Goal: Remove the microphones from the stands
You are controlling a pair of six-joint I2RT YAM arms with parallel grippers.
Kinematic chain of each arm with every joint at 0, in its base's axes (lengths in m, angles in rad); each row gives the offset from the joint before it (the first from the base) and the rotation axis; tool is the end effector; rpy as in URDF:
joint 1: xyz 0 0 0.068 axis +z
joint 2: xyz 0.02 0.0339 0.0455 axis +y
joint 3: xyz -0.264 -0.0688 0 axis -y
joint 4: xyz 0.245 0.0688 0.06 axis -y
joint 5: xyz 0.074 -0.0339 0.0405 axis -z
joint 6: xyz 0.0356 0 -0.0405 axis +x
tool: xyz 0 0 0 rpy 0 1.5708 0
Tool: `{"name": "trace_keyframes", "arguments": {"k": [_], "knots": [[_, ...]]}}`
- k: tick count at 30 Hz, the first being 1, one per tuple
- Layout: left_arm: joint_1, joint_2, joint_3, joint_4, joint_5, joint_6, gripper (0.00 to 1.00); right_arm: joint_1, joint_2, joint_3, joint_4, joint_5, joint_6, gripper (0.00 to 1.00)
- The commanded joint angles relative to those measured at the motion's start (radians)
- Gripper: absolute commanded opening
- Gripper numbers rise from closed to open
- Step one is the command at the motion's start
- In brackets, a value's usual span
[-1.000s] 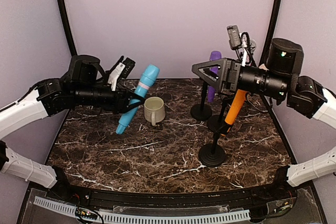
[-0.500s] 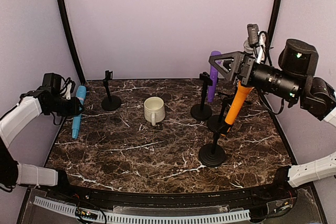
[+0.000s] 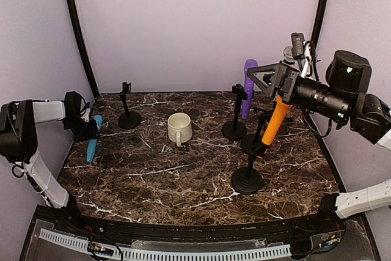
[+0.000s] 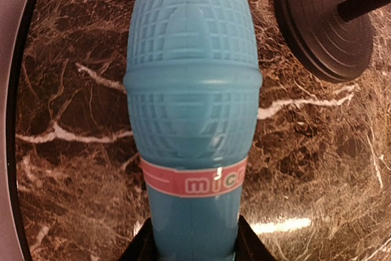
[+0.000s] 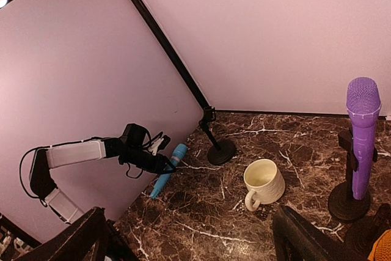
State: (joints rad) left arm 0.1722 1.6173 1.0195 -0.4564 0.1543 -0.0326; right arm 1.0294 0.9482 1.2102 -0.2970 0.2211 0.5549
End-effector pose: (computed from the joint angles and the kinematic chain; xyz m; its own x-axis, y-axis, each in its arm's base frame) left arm 0.3186 0.0499 0.1940 -0.8531 -0.1811 -0.4893 -0.1224 0.9811 -0.1497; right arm 0.1076 0.1638 0.4456 -0.3963 0.3384 -0.8535 -0.6052 0.6028 0.5200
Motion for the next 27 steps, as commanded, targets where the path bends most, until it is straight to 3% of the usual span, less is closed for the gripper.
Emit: {"name": "trace_keyframes", "arguments": {"k": [1, 3, 9, 12, 27], "knots": [[0.006, 0.078, 0.067, 0.053, -0.012, 0.026, 0.00, 0.001, -0.012, -0.005, 0.026, 0.021, 0.013, 0.95], [0.006, 0.109, 0.077, 0.051, -0.013, 0.026, 0.00, 0.001, -0.018, -0.012, 0.025, 0.028, 0.017, 0.95], [0.006, 0.138, 0.075, 0.037, -0.052, 0.058, 0.22, 0.001, -0.034, -0.042, 0.045, 0.034, 0.029, 0.95], [0.006, 0.146, 0.077, 0.033, -0.055, 0.060, 0.28, 0.002, -0.034, -0.046, 0.042, 0.034, 0.035, 0.95], [0.006, 0.181, 0.089, 0.017, -0.068, 0.064, 0.48, 0.002, -0.038, -0.065, 0.051, 0.033, 0.047, 0.95]]}}
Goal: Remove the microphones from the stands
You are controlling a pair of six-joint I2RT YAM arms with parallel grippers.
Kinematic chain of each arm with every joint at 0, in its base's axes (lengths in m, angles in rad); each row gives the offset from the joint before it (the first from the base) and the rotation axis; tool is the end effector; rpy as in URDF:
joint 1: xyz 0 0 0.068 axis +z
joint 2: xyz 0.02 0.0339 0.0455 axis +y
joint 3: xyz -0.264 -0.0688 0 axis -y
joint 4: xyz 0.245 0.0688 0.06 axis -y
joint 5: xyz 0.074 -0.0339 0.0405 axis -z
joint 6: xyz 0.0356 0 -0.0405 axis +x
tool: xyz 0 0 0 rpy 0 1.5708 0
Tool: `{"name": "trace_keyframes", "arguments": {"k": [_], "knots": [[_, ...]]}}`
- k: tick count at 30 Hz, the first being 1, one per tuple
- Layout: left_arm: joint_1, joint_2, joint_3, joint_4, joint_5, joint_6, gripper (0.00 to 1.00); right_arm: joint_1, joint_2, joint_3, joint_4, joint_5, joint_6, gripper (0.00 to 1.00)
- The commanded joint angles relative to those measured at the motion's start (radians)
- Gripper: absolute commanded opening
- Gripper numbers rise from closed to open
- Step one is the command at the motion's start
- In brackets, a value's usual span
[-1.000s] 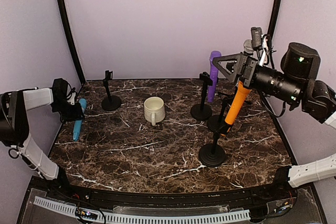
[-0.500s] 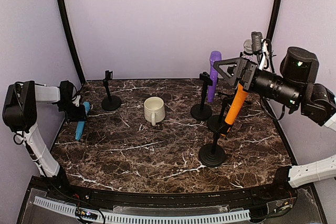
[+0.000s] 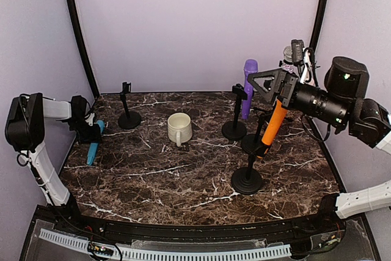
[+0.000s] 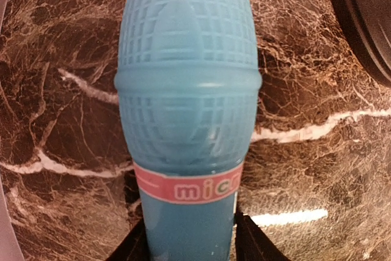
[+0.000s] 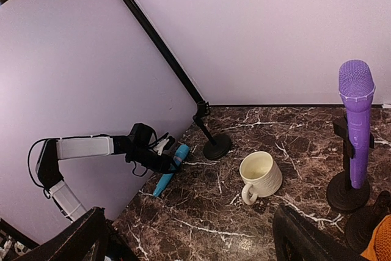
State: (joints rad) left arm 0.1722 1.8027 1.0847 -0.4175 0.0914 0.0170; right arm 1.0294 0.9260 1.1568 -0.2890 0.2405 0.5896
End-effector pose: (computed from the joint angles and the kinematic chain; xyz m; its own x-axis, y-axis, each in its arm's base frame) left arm 0.3462 0.0569 0.1552 -0.8955 -0.1386 -0.4230 -0.1175 0.9902 -0.0756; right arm 0.1075 0.1623 0.4326 -0.4196 0.3502 -0.8375 -0.5733 0.6131 0.5436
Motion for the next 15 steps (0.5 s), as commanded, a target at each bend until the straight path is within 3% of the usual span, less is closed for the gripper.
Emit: {"name": "trace_keyframes", "arguments": {"k": [1, 8, 15], "knots": [[0.006, -0.005, 0.023, -0.022, -0.004, 0.015, 0.50, 0.002, -0.016, -0.012, 0.041, 0.014, 0.011, 0.95], [0.006, -0.007, 0.025, -0.023, -0.003, 0.016, 0.61, 0.001, -0.018, -0.015, 0.041, 0.018, 0.015, 0.95], [0.006, -0.055, 0.010, -0.003, -0.005, 0.028, 0.81, 0.001, -0.016, -0.020, 0.042, 0.020, 0.019, 0.95]]}}
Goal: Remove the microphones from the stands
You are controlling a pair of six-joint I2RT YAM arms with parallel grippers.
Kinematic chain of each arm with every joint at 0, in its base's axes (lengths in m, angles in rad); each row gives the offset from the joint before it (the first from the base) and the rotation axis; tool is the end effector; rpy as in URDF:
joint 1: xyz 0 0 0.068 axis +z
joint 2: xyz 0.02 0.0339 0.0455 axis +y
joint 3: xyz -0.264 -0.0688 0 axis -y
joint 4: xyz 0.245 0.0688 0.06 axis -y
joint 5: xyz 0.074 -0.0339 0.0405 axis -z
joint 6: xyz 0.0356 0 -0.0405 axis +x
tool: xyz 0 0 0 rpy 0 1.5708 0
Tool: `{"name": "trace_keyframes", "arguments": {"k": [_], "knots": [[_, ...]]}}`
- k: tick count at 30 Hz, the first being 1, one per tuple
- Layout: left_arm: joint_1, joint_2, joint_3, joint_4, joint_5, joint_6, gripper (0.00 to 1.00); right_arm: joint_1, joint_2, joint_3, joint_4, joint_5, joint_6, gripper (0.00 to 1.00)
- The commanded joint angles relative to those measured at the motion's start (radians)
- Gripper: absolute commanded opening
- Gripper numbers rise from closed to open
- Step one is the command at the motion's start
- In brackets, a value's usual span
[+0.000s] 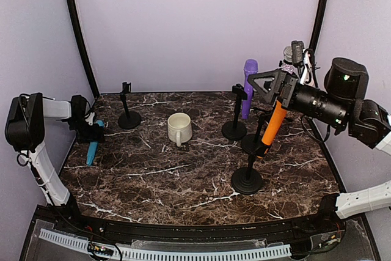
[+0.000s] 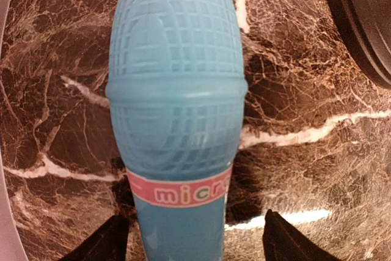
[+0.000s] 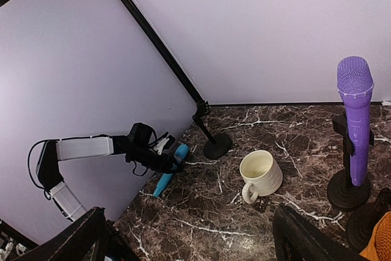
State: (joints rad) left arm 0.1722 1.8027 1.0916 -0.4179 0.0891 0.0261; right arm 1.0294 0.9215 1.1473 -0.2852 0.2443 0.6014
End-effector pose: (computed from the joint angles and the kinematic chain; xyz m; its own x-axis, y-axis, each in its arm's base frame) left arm 0.3476 0.0572 0.1570 -0.8938 -0.1291 -0.4295 -0.1099 0.9915 -0.0693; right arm 0.1074 0.1619 0.4307 -0.4253 0.3580 -0.8312 -0.5657 0.6117 0.5530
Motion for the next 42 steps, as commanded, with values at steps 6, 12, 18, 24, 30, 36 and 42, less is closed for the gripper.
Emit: {"name": "trace_keyframes", "arguments": {"k": [6, 12, 18, 24, 30, 36, 42], "knots": [[0.005, -0.138, -0.036, 0.052, -0.012, 0.031, 0.88, 0.001, -0.014, -0.014, 0.037, 0.021, 0.007, 0.95], [0.004, -0.235, -0.079, 0.111, -0.066, 0.039, 0.89, 0.001, -0.031, -0.016, 0.025, 0.041, 0.002, 0.96], [0.004, -0.369, -0.133, 0.192, -0.077, 0.040, 0.89, 0.001, -0.048, 0.006, -0.038, 0.086, -0.004, 0.97], [-0.036, -0.551, -0.149, 0.203, -0.110, 0.043, 0.89, 0.002, -0.065, 0.057, -0.151, 0.170, -0.009, 0.98], [-0.307, -0.740, -0.064, 0.054, -0.133, 0.041, 0.88, 0.000, -0.062, 0.099, -0.267, 0.236, -0.023, 0.98], [-0.682, -0.692, 0.102, -0.139, -0.337, -0.004, 0.85, 0.000, -0.068, 0.048, -0.246, 0.226, -0.012, 0.98], [-1.062, -0.539, 0.208, -0.090, -0.463, -0.021, 0.85, -0.001, -0.092, -0.020, -0.192, 0.208, 0.012, 0.98]]}}
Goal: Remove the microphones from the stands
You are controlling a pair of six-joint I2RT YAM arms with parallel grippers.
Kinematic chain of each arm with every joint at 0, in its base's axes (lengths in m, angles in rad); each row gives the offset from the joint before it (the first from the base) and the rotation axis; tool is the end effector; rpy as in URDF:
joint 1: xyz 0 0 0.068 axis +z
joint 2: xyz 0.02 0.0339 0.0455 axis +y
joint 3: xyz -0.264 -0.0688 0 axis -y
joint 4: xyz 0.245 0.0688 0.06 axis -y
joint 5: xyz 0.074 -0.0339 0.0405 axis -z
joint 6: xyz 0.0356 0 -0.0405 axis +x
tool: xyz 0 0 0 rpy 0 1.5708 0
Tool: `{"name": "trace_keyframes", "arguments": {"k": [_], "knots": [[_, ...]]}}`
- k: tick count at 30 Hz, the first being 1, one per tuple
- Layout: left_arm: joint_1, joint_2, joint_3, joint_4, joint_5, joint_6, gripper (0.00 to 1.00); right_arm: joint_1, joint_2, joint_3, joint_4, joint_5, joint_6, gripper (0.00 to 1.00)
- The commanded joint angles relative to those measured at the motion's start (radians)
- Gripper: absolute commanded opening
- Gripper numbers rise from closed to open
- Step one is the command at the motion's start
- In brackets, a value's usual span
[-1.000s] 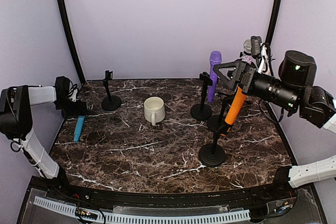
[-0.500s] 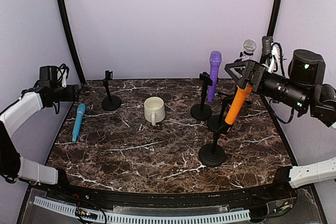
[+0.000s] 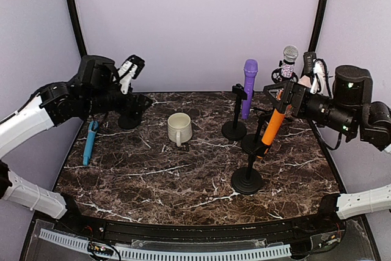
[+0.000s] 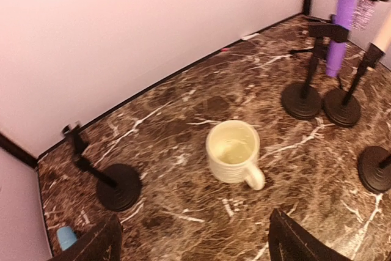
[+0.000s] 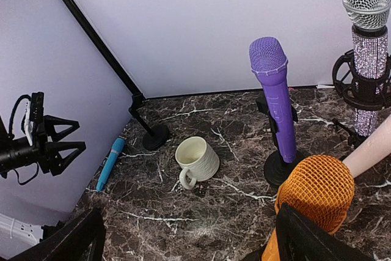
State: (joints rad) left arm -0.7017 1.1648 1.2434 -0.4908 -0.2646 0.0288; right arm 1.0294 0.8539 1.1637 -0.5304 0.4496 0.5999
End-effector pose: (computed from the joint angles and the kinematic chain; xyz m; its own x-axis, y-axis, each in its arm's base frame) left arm 0.2004 -0.1572 0.3917 -0.2932 0.2842 -0.9128 0.4487 0.8840 0.1311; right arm 0.0983 0.1335 0.4211 -0.4054 0.3124 -0.8591 -0.3930 0.7889 0.4724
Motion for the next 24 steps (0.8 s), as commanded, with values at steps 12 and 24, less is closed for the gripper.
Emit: {"name": "trace_keyframes", "arguments": {"k": [12, 24], "knots": [[-0.446, 0.357, 0.063, 0.401, 0.203, -0.202, 0.85, -0.001, -0.091, -0.089, 0.081, 0.011, -0.015, 0.99], [-0.478, 0.626, 0.202, 0.456, 0.360, -0.227, 0.86, -0.001, -0.091, -0.099, 0.113, 0.002, -0.032, 0.99]]}}
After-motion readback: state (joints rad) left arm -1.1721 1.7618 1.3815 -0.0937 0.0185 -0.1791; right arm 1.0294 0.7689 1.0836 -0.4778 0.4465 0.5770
